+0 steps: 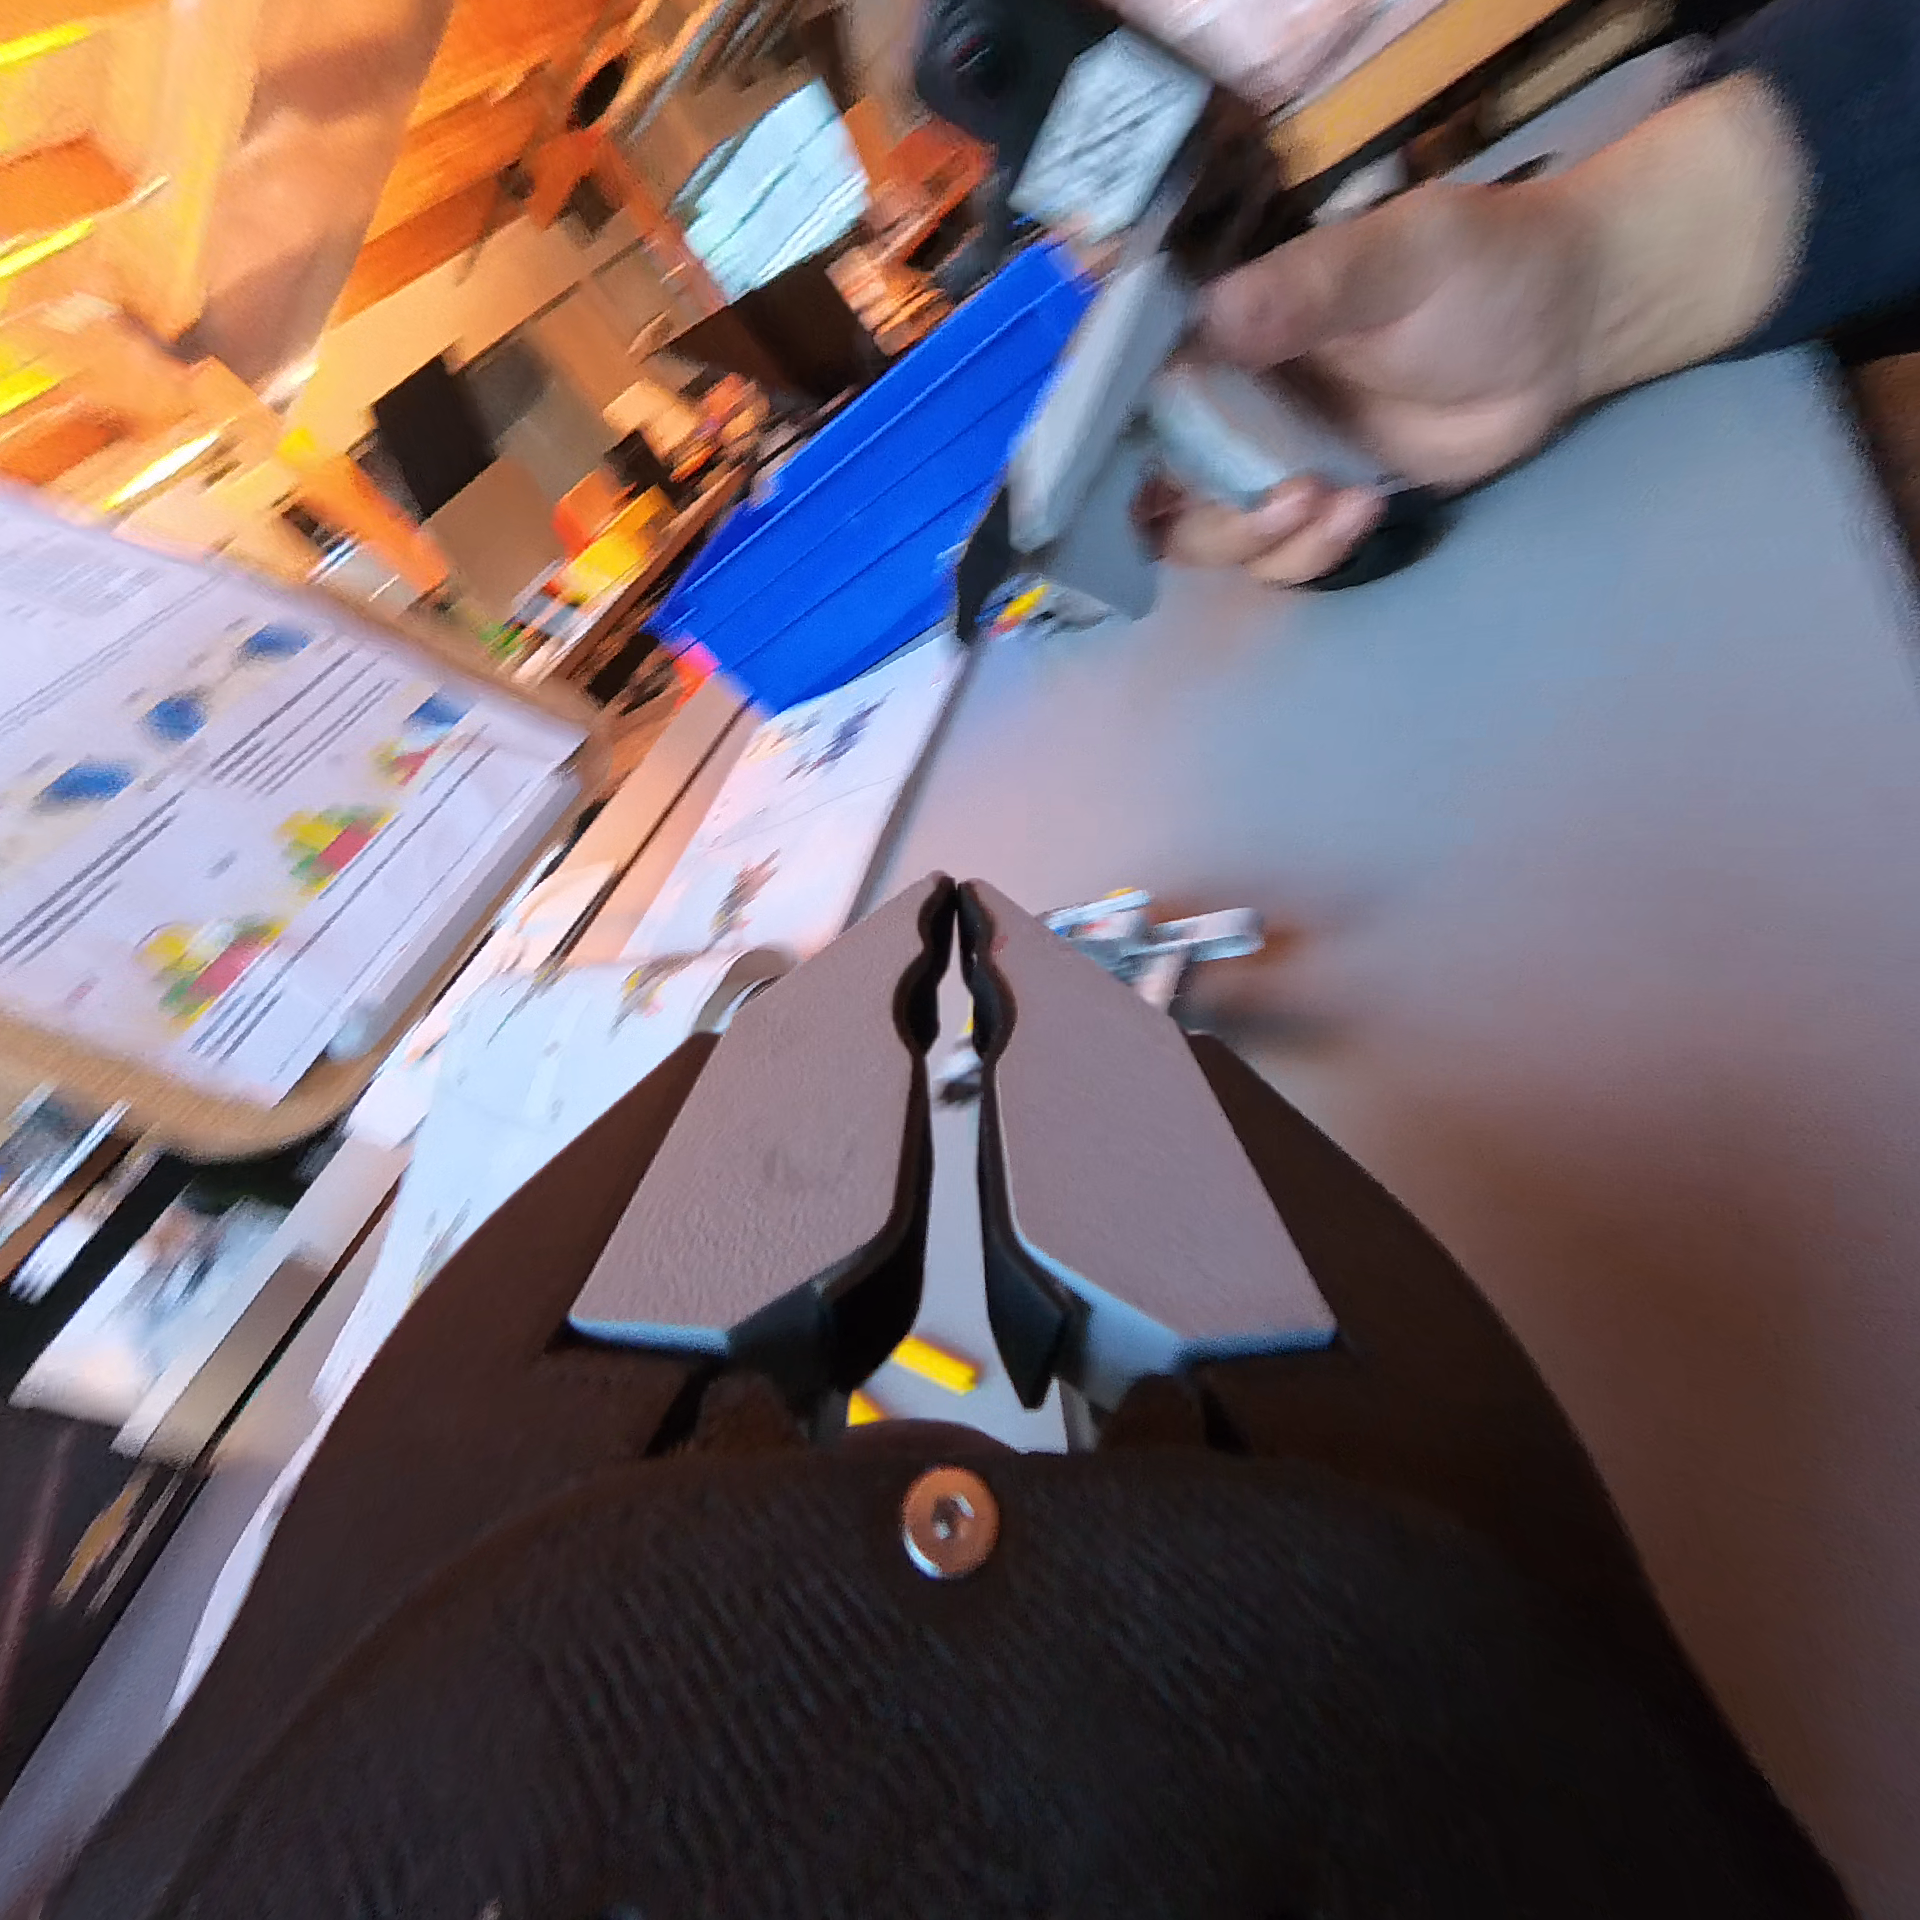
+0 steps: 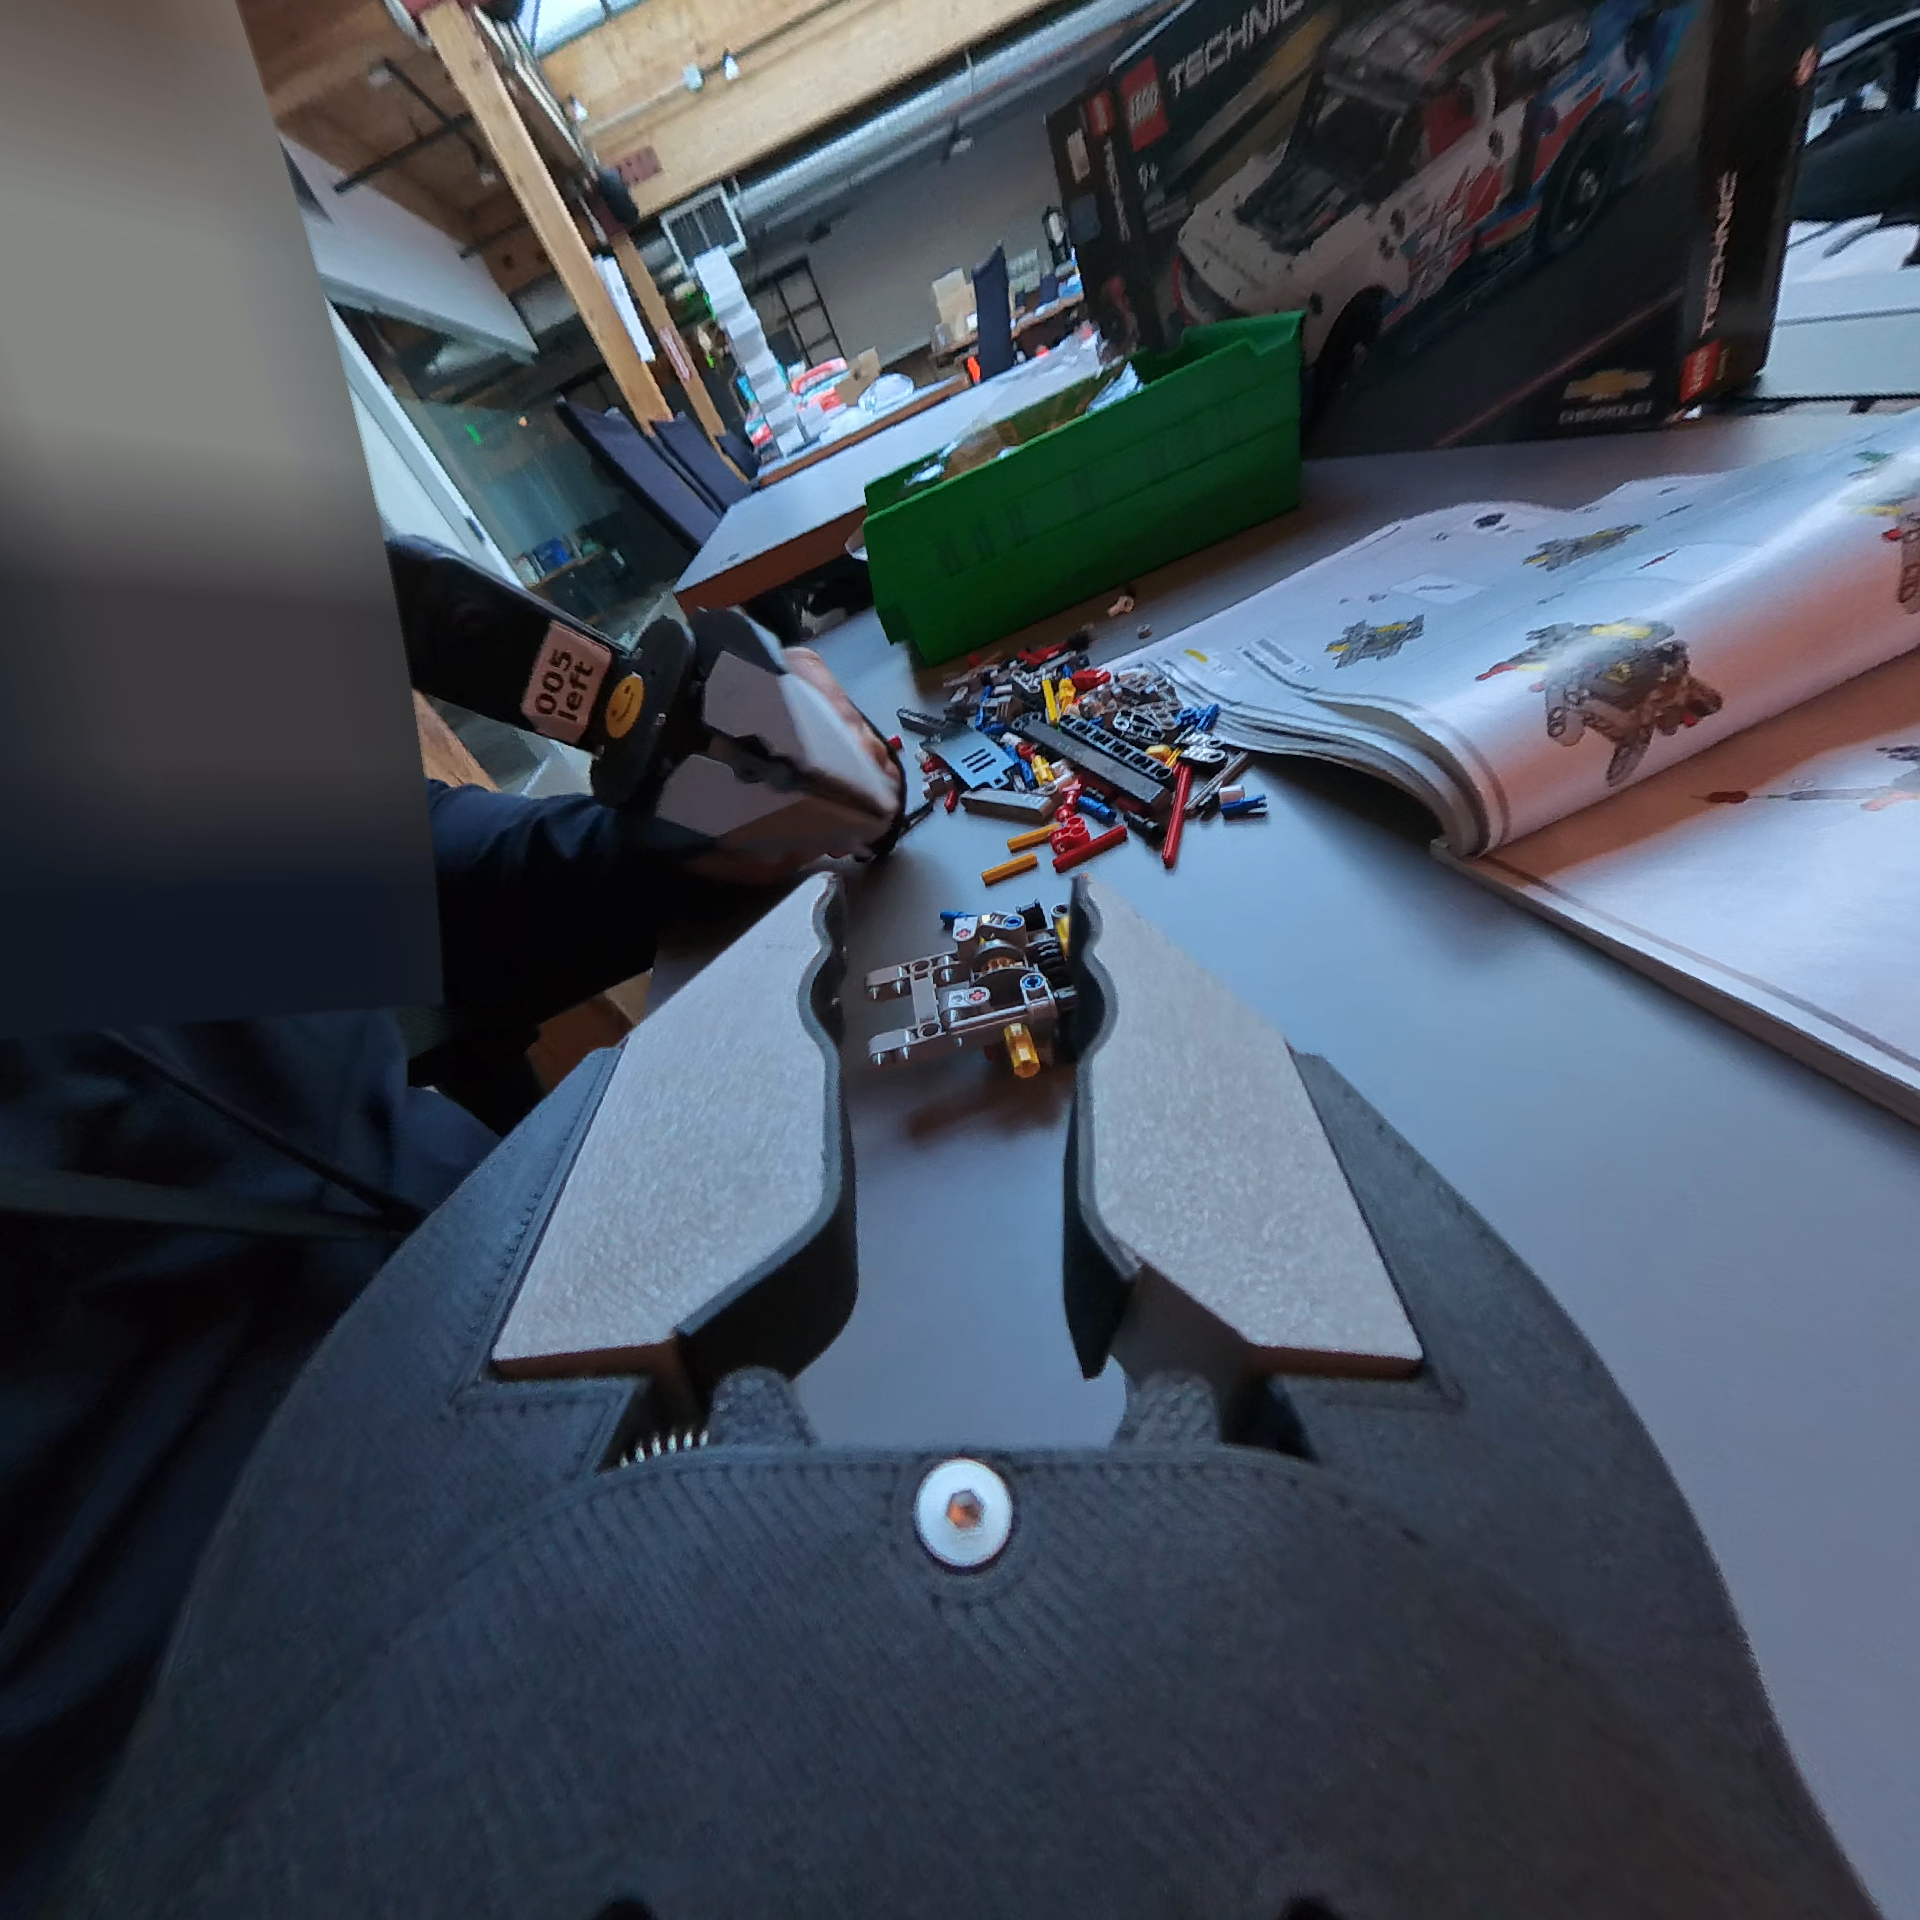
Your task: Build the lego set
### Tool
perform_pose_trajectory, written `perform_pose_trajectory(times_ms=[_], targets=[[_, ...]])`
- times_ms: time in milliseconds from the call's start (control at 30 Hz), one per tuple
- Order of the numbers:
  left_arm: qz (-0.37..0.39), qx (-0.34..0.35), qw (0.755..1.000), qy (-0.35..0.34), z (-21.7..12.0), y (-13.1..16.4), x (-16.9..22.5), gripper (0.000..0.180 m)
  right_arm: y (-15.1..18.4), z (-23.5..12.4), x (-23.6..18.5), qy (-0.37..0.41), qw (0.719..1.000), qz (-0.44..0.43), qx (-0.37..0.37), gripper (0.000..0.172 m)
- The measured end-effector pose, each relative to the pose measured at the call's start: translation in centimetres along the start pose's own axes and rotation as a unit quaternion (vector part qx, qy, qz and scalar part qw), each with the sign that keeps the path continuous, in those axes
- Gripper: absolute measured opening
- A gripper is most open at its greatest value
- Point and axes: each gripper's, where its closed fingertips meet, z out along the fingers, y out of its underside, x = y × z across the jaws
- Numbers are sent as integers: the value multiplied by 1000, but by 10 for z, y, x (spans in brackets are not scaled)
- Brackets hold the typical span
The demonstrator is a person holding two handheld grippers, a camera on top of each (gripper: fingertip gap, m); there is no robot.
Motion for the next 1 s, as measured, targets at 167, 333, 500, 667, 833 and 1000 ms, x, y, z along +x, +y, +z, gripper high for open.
perform_pose_trajectory(times_ms=[167,333,500,667,833,1000], targets=[[26,-47,995,79,-7,-1,27,17,4,3,-1,-5,1000,3,-15,45],[70,-150,981,99,-2,23,44,32,21,13,-2,-10,997,17,-75,51],[85,-196,974,82,3,33,47,31,51,30,-1,43,980,-68,-179,49],[68,-249,964,64,2,52,44,21,57,42,9,64,969,-108,-214,49],[57,-240,967,59,3,54,41,19,70,49,17,53,953,-133,-268,49],[59,-212,973,65,4,55,39,19,68,54,23,46,944,-177,-274,46]])
